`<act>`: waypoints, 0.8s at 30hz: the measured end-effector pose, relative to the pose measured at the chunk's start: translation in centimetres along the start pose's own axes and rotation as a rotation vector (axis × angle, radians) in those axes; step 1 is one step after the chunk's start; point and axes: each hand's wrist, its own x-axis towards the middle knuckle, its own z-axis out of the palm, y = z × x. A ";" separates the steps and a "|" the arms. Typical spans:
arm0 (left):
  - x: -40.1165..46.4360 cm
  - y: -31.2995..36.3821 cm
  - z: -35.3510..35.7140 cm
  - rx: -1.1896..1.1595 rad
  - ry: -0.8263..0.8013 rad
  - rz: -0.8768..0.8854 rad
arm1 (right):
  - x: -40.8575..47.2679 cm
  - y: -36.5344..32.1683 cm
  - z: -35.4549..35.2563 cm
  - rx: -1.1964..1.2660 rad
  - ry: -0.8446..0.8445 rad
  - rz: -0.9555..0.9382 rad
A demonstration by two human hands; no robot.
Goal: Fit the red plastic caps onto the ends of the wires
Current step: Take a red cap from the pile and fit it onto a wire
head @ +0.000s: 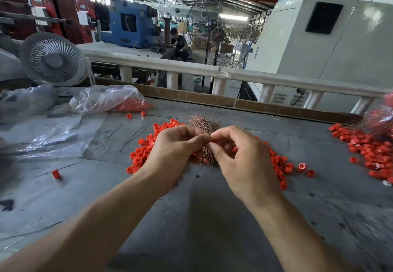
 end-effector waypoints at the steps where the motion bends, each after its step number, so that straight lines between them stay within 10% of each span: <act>1: -0.1 0.0 0.0 0.022 -0.008 -0.003 | 0.1 0.1 -0.2 -0.030 0.021 0.003; 9: 0.2 -0.7 -0.6 0.369 0.046 0.105 | 1.9 4.4 -4.8 -0.500 0.218 0.472; 16: 0.2 -0.9 -0.6 0.406 0.042 0.097 | 1.9 8.7 -8.7 -0.702 0.017 0.814; 24: 0.1 -0.7 -0.8 0.430 0.063 0.086 | 1.9 9.0 -9.1 -0.757 -0.025 0.837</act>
